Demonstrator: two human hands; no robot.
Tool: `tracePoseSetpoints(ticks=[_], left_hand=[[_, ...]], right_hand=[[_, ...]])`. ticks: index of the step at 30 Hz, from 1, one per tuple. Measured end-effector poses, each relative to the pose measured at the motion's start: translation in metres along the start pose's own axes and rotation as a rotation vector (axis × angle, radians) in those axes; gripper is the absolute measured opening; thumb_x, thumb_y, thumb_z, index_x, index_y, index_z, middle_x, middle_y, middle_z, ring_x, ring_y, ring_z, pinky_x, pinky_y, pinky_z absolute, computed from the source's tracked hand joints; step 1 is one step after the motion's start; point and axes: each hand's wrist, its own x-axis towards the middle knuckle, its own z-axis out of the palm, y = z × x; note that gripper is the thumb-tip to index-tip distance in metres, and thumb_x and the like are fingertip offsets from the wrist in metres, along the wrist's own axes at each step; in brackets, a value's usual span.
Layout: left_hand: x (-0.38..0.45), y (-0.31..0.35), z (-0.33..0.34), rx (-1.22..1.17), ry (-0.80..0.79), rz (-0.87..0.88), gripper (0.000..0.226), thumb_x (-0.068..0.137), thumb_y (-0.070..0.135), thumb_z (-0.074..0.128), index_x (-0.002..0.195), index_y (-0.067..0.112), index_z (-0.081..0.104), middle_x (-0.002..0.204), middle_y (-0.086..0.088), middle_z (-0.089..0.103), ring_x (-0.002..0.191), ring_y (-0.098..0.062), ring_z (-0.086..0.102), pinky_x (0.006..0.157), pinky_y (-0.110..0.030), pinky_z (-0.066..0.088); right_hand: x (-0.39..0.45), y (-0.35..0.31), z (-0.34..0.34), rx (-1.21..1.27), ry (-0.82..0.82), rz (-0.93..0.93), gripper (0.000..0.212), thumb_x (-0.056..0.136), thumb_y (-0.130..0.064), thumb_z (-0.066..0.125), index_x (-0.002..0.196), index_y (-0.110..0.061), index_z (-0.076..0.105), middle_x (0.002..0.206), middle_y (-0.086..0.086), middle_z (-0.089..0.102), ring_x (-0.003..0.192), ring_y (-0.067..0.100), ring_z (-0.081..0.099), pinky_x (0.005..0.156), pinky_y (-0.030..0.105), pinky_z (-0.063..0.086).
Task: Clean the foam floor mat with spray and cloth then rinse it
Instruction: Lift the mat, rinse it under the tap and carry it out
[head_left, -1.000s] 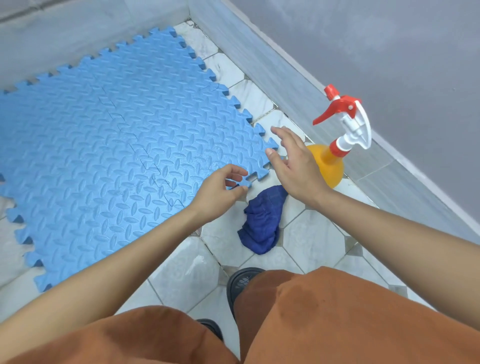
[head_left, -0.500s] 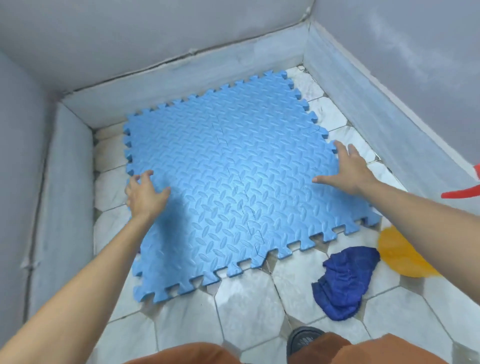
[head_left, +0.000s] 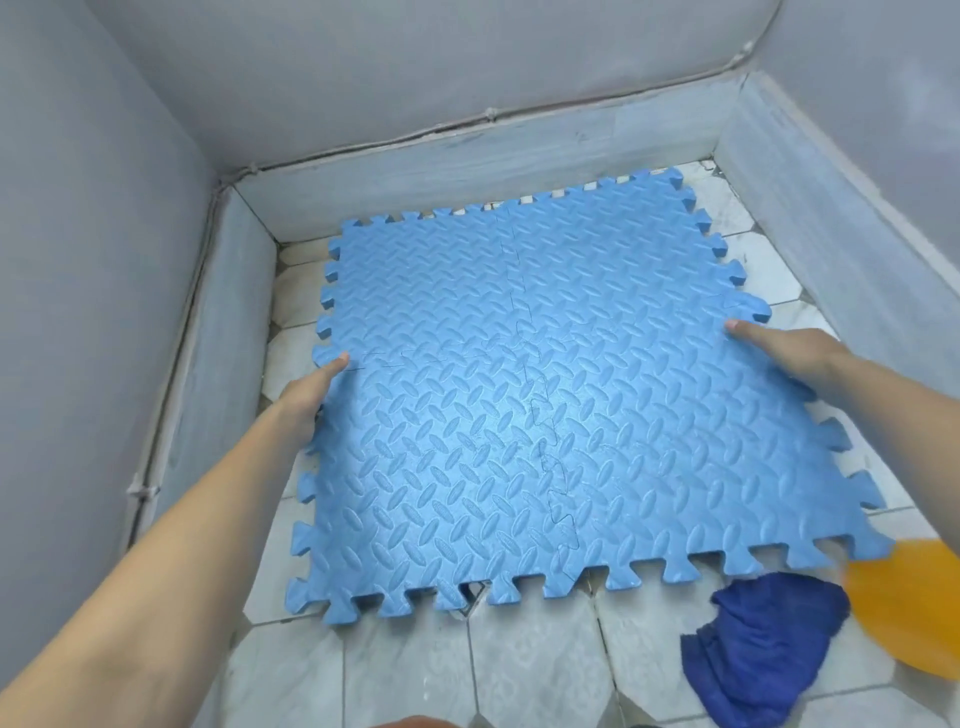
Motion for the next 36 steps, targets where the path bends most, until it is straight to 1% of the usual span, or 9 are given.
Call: tracePoseSetpoints(ticks=[4,7,10,13,17,23,28,33,36], left_hand=[[0.01,-0.002,-0.01,-0.065,-0.01,-0.005,0.089,0.053,0.078,0.068,0.117,0.017,0.061,0.121,0.0,0.061,0.106,-0.021,0.057,0.096,-0.034,0.045],[0.026,-0.01,-0.015,-0.117,0.033,0.078,0.084,0.043,0.087,0.064,0.093,0.02,0.063,0.1,0.002,0.065,0.094,-0.019,0.06,0.089,-0.035,0.047],[-0.009,0.003,-0.012,-0.223,0.114,0.19,0.058,0.058,0.076,0.067,0.07,0.023,0.045,0.074,-0.001,0.051,0.072,-0.018,0.049,0.068,-0.032,0.038],[-0.027,0.021,-0.015,-0.291,0.172,0.29,0.054,0.072,0.063,0.069,0.065,0.024,0.032,0.062,0.002,0.035,0.058,-0.016,0.033,0.055,-0.03,0.027],[-0.04,0.052,-0.038,-0.308,0.231,0.42,0.051,0.076,0.057,0.069,0.065,0.023,0.033,0.064,0.004,0.034,0.058,-0.014,0.03,0.055,-0.031,0.026],[-0.059,0.106,-0.061,-0.341,0.23,0.594,0.041,0.082,0.045,0.07,0.077,0.018,0.04,0.064,0.003,0.031,0.058,-0.012,0.027,0.055,-0.03,0.023],[-0.051,0.145,-0.061,-0.351,0.178,0.647,0.043,0.081,0.032,0.074,0.069,0.018,0.036,0.066,0.0,0.033,0.059,-0.013,0.027,0.056,-0.03,0.023],[-0.045,0.169,-0.064,-0.283,0.075,0.565,0.038,0.08,0.029,0.076,0.072,0.012,0.043,0.074,-0.003,0.043,0.071,-0.017,0.041,0.062,-0.028,0.032],[-0.035,0.178,-0.067,-0.197,-0.01,0.494,0.058,0.064,0.036,0.087,0.1,0.003,0.056,0.097,-0.009,0.062,0.088,-0.022,0.059,0.074,-0.035,0.048]], right_hand=[[-0.011,-0.005,0.004,0.102,0.184,-0.037,0.091,0.07,-0.082,0.052,0.128,-0.012,0.058,0.137,0.013,0.055,0.123,0.035,0.052,0.104,0.044,0.041],[-0.025,-0.006,0.004,0.182,0.322,-0.118,0.068,0.073,-0.077,0.052,0.093,-0.013,0.065,0.099,0.01,0.06,0.103,0.036,0.057,0.091,0.044,0.044],[-0.036,-0.012,-0.004,0.31,0.403,-0.229,0.063,0.075,-0.073,0.056,0.06,-0.016,0.035,0.066,0.003,0.045,0.072,0.03,0.047,0.065,0.04,0.035],[-0.049,-0.029,-0.018,0.402,0.51,-0.347,0.062,0.078,-0.07,0.058,0.062,-0.019,0.027,0.062,0.002,0.032,0.063,0.027,0.035,0.057,0.04,0.027],[-0.058,-0.055,-0.035,0.492,0.501,-0.485,0.042,0.08,-0.058,0.067,0.093,-0.019,0.058,0.095,-0.002,0.057,0.091,0.023,0.054,0.078,0.031,0.038],[-0.042,-0.114,-0.074,0.538,0.219,-0.467,0.086,0.058,-0.068,0.078,0.129,-0.033,0.045,0.121,-0.004,0.061,0.104,0.019,0.063,0.087,0.038,0.051],[-0.036,-0.169,-0.1,0.552,0.151,-0.468,0.042,0.07,-0.041,0.083,0.102,-0.021,0.067,0.097,0.003,0.073,0.079,0.02,0.07,0.069,0.036,0.056],[-0.027,-0.197,-0.115,0.553,0.153,-0.438,0.058,0.064,-0.037,0.088,0.11,-0.009,0.065,0.092,0.007,0.073,0.072,0.021,0.068,0.06,0.03,0.05],[-0.027,-0.202,-0.115,0.488,0.181,-0.43,0.069,0.067,-0.029,0.088,0.121,-0.012,0.049,0.102,0.003,0.062,0.083,0.023,0.061,0.072,0.035,0.047]])
